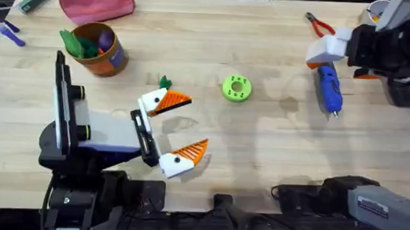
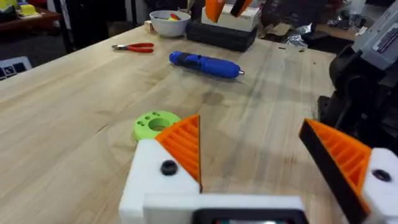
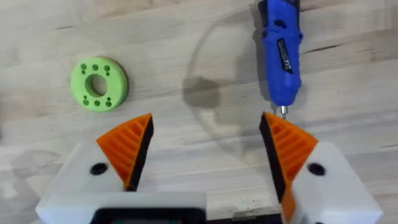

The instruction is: Pick up the gripper from the table and insert it into the empty holder that is missing its gripper. Then pick up a screw, insert it into the mounting hole, and use the screwdriver to tighten it. Finally, clean up the table by picking up the vegetable and placing it into the bucket.

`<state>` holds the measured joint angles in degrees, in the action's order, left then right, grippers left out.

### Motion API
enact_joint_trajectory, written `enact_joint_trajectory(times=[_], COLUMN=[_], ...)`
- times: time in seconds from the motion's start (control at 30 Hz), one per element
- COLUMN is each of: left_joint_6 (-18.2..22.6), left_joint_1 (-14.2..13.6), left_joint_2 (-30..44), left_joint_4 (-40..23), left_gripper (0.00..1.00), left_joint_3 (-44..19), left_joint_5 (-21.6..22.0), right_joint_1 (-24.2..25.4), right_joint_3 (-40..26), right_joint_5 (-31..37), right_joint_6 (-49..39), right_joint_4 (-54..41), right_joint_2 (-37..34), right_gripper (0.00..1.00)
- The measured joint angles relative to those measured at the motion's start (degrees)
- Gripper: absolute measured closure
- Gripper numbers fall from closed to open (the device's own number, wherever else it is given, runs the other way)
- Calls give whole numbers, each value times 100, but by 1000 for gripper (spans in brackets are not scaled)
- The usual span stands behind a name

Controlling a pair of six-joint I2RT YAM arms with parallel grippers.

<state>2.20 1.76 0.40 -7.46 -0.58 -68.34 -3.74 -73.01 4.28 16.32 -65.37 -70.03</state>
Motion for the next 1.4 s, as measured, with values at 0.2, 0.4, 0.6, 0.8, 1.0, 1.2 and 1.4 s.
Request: enact_joint_trajectory(times=[0.2,0.4,0.6,0.8,1.0,1.2,1.4], left_joint_6=[0,0,2,0,0,0,-1], left_joint_1=[0,0,0,0,0,0,0], left_joint_2=[0,0,0,0,0,0,0], left_joint_4=[0,0,0,0,0,0,0], left_gripper=[15,15,15,15,15,15,721], left_joint_3=[0,0,0,0,0,0,0], left_joint_5=[1,0,0,0,0,0,0], right_joint_1=[60,60,60,60,60,60,60], right_joint_3=[2,2,2,2,2,2,2], right_joint_5=[0,0,0,0,0,0,0], right_joint_6=[0,0,0,0,0,0,0], right_joint_4=[49,50,51,51,51,51,51], right_joint_2=[-87,-156,-160,-160,-163,-163,-163], right_gripper=[8,11,9,8,7,8,8])
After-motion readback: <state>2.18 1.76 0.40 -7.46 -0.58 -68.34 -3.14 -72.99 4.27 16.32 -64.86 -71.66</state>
